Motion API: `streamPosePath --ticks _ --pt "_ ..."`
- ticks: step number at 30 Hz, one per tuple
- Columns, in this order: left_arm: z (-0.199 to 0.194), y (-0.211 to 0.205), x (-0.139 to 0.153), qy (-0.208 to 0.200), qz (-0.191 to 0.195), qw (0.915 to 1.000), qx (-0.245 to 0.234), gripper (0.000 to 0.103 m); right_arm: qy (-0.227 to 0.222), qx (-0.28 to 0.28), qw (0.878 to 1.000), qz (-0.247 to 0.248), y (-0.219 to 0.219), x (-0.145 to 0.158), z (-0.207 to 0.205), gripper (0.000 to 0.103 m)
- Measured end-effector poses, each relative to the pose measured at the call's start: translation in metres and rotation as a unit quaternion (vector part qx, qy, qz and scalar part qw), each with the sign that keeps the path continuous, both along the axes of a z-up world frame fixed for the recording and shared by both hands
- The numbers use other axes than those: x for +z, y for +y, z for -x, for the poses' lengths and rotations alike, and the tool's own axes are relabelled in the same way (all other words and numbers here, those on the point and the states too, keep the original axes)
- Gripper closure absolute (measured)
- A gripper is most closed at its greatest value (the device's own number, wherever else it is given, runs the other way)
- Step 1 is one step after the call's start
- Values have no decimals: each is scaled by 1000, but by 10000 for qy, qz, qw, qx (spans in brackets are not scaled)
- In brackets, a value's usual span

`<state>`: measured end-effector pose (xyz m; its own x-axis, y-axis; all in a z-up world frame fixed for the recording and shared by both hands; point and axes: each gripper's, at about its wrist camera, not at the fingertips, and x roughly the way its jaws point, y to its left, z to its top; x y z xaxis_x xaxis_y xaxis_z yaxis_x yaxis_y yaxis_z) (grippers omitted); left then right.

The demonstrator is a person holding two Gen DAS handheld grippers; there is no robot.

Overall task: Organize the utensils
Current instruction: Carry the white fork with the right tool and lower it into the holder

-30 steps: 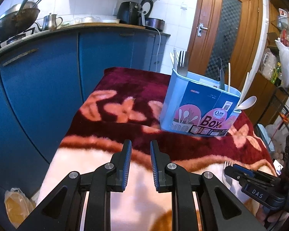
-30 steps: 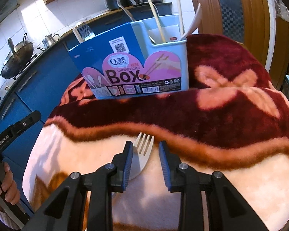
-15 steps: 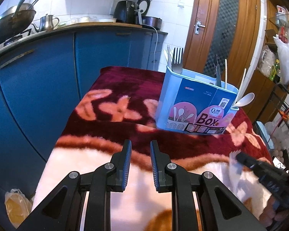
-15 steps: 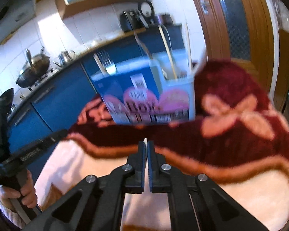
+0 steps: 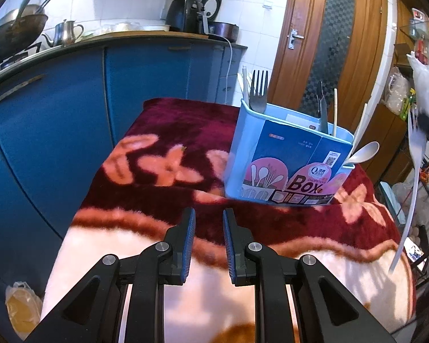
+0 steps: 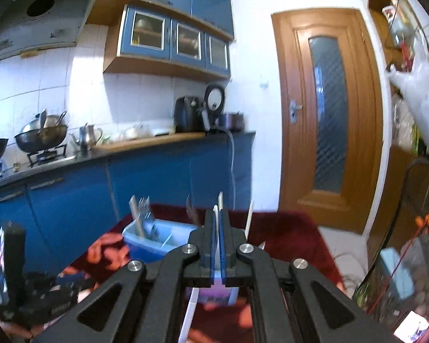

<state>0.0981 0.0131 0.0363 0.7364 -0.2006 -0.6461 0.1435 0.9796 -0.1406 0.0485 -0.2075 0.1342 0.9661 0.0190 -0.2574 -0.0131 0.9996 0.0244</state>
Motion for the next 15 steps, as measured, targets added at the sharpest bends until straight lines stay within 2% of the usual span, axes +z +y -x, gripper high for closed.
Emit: streamPosePath --ticks 5,10,15 --pt "-8 -3 1 14 0 10000 18 83 -589 -368 9970 333 -3 17 -24 100" --pt "-15 -5 0 39 47 10000 63 83 -1043 -609 9908 612 0 21 -50 100" --pt "-23 -5 -3 91 110 9998 124 83 -1216 -758 9849 976 8 9 -78 100"
